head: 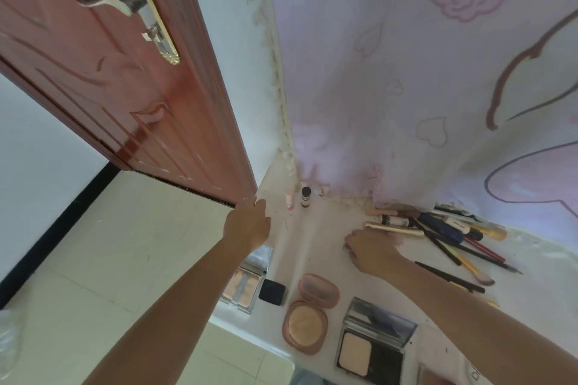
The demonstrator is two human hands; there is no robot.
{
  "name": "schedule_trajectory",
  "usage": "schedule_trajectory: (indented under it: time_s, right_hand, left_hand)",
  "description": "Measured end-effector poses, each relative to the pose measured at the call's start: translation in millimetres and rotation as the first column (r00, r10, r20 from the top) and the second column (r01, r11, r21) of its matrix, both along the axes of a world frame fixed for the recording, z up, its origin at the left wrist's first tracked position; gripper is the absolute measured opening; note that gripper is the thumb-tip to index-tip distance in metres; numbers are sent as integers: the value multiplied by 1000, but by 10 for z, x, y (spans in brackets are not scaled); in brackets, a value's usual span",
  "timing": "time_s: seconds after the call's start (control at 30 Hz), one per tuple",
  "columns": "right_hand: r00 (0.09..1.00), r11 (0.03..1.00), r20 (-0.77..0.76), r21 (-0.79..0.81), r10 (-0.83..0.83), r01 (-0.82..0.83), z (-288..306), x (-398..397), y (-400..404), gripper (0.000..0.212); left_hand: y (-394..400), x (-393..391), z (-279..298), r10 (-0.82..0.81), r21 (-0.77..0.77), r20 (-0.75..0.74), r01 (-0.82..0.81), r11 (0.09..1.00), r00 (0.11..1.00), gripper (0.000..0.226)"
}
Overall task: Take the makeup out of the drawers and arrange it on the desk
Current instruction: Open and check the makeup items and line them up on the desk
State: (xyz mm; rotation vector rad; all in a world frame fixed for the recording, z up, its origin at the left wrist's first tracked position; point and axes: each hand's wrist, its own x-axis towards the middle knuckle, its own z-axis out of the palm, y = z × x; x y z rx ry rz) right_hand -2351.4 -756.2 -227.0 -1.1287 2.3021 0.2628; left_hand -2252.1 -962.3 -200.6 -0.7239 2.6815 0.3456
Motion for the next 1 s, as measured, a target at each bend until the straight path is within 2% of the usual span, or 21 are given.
schedule_trajectory:
  time_s: [0.07,0.13,0.2,0.27,0.3,0.37,0.47,0.53,0.63,0.73,0.77,0.87,0.93,1.0]
  right_hand:
    - [991,982,27,-134,-130,133,206,-23,53,15]
    - [963,905,70,-331,-259,268,509,-51,156,10]
    - [905,741,171,-525,-390,418,813,-70,277,21]
    - [824,513,344,-656,-450,554,1101,-54,413,11]
    - [780,404,437,-679,-448,613,1221,-40,470,8]
    - [696,249,592,-660,-406,708,1380,-8,569,16]
    - [599,113,712,-605,-367,788,1566,27,687,16]
    - [581,133,711,-582,-395,802,1643,27,733,25]
    - [610,256,607,-570,-510,781,1771,17,787,38]
    - [683,388,451,-584,-575,713,1898,20,868,41]
    - [695,397,446,-591,-564,702,1940,36,901,42]
    - [764,389,416,-680,-494,622,2019,105,998,41]
    - [858,421,277,-780,-432,463,2086,162,1050,40]
    - [924,446,174,-835,-340,321,2162,176,1084,39]
  left_hand:
    - [118,44,206,-10,-21,-108,8,1000,994,41]
    - [293,41,408,-72,-14,-224,71,997,972,42]
    - [510,9,570,-145,16,-293,157,987,945,45]
    - [780,-30,725,-167,114,-320,213,970,933,48]
    - [918,-54,795,-173,163,-332,237,958,927,50]
    - [1169,-99,919,-188,218,-359,278,936,914,49]
    - [1424,-138,1067,-174,220,-443,295,930,880,33]
    - [1527,-150,1129,-222,125,-472,314,941,853,30]
    - [1616,-167,1230,-322,-12,-510,367,930,798,32]
    - [1643,-149,1333,-356,-42,-548,400,916,757,30]
    - [1646,-133,1366,-365,-33,-556,419,907,746,29]
    - [1637,-83,1468,-329,127,-603,494,860,727,19]
    - [1642,-61,1538,-258,318,-622,539,780,739,12]
    - [1655,-49,1610,-130,511,-617,521,683,776,21]
